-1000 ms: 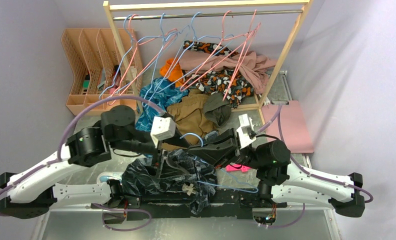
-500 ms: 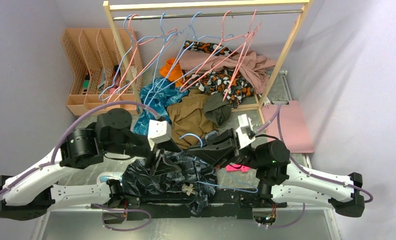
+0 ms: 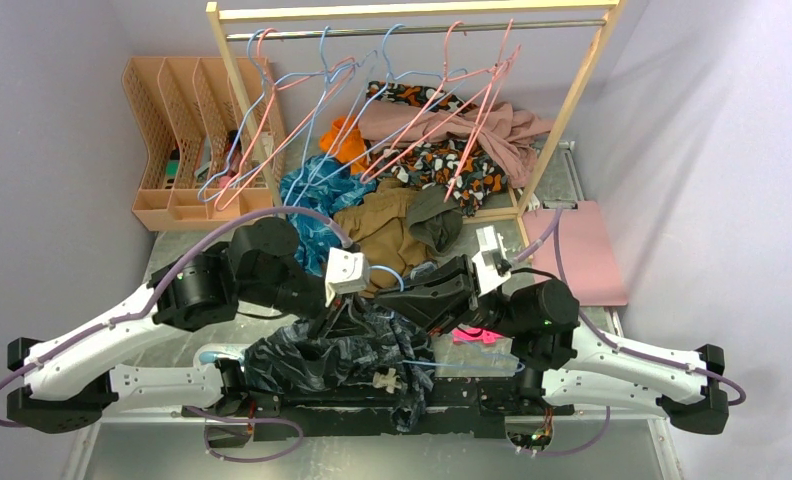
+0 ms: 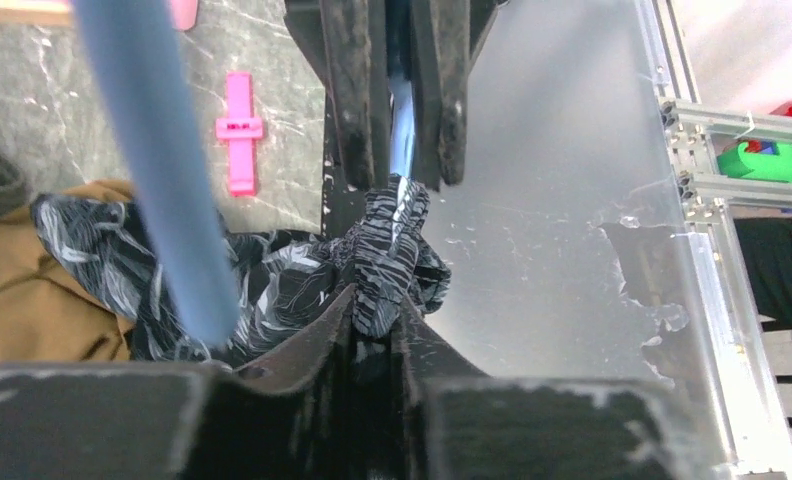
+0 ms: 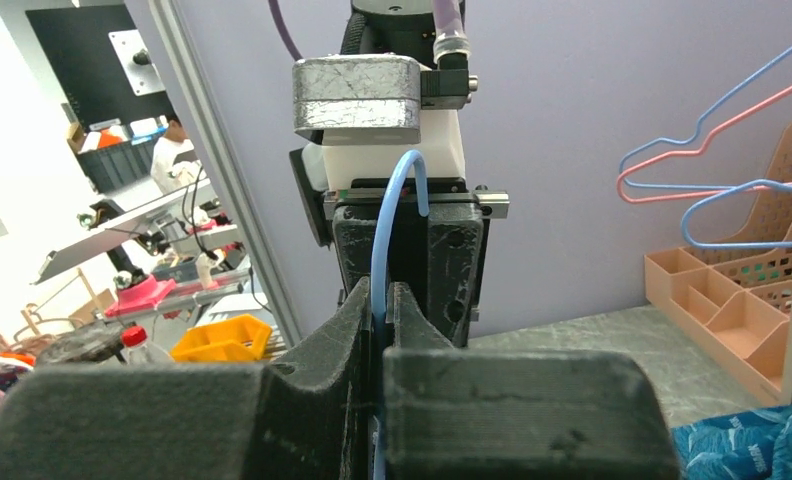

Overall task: Place the shorts on the hanger
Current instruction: Hang the shorts on the hanger.

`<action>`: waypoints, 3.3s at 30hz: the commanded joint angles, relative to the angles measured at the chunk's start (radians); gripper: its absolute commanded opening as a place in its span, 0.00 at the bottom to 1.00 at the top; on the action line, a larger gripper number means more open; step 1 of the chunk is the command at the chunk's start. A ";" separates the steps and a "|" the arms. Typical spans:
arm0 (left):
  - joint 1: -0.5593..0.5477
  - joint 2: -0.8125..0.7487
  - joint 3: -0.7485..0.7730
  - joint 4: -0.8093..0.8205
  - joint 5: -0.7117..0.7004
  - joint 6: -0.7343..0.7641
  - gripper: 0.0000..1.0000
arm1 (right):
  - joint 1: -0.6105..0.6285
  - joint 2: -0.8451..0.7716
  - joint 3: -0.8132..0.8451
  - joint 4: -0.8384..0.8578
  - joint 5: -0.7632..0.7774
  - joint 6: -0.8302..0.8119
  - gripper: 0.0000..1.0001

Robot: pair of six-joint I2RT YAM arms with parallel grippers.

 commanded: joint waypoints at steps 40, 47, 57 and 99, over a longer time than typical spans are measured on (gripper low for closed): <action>0.008 -0.375 -0.021 -0.003 -0.459 -0.147 0.07 | 0.006 -0.198 0.213 -0.616 0.291 0.067 0.90; 0.008 -0.429 0.017 -0.010 -0.513 -0.148 0.07 | 0.006 -0.241 0.153 -0.750 0.390 0.239 1.00; 0.008 -0.400 0.030 0.108 -0.643 -0.142 0.07 | 0.008 -0.017 0.139 -0.842 0.342 0.327 0.93; 0.008 -0.360 0.057 0.117 -0.701 -0.139 0.07 | 0.081 0.119 0.234 -1.046 0.735 0.361 0.00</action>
